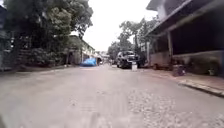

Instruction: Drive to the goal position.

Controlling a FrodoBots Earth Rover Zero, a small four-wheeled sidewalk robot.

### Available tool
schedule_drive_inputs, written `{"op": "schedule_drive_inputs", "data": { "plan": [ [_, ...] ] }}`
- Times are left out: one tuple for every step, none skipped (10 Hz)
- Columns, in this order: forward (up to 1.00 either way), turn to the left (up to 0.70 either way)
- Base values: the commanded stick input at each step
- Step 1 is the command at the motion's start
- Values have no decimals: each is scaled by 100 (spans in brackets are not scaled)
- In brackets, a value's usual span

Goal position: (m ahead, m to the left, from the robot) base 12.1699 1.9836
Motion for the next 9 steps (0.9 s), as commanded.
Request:
{"op": "schedule_drive_inputs", "data": {
  "plan": [
    [100, 0],
    [100, 0],
    [100, 0],
    [100, 0],
    [100, 0],
    [100, 0],
    [100, 0],
    [100, 0],
    [100, 0]
  ]
}}
